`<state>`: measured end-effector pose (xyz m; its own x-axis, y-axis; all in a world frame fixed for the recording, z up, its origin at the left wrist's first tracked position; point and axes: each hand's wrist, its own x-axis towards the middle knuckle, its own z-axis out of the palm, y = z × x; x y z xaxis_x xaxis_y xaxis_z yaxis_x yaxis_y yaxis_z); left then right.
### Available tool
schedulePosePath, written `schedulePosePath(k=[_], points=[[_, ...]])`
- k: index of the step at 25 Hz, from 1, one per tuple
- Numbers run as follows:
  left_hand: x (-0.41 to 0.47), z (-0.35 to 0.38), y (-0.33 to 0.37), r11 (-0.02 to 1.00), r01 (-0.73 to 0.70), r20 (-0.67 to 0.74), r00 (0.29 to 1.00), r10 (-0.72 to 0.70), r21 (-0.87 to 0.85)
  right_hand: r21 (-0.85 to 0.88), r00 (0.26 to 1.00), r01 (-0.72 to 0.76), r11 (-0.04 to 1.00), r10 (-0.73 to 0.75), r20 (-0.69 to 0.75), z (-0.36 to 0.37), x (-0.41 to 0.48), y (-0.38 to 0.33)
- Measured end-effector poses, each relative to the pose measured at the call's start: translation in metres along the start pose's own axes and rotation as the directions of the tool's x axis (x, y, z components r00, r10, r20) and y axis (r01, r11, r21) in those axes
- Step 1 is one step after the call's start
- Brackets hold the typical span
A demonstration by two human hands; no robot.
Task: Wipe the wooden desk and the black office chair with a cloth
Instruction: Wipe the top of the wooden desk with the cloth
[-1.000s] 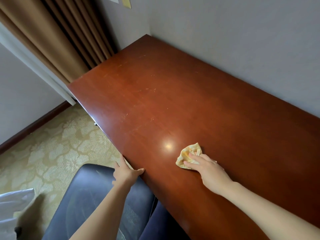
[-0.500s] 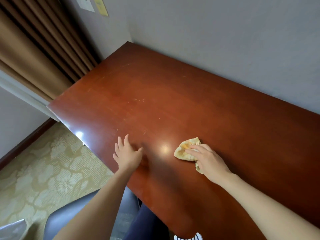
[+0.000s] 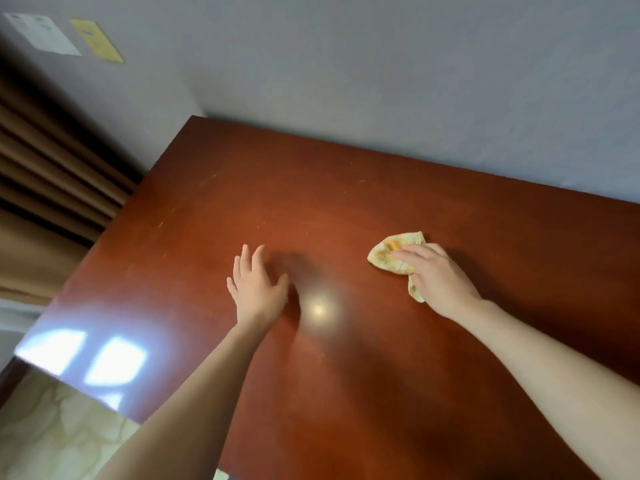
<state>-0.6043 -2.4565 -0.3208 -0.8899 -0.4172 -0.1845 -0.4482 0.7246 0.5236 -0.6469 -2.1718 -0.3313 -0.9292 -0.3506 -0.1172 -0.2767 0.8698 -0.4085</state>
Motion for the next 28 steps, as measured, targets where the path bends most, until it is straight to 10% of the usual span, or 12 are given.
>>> schedulePosePath(k=[14, 20, 28], points=[[0.129, -0.072, -0.080, 0.972, -0.228, 0.195, 0.957, 0.213, 0.058, 0.110, 0.795, -0.513, 0.851, 0.520, -0.314, 0.014, 0.145, -0.055], [0.105, -0.055, -0.065, 0.952, -0.305, 0.308, 0.909, 0.282, 0.029, 0.031, 0.957, -0.241, 0.970, 0.243, -0.157, 0.028, 0.070, -0.074], [0.068, -0.020, -0.016, 0.867, -0.498, 0.442, 0.778, 0.447, -0.002, 0.019, 0.997, 0.065, 0.998, -0.064, -0.038, 0.051, -0.056, -0.107]])
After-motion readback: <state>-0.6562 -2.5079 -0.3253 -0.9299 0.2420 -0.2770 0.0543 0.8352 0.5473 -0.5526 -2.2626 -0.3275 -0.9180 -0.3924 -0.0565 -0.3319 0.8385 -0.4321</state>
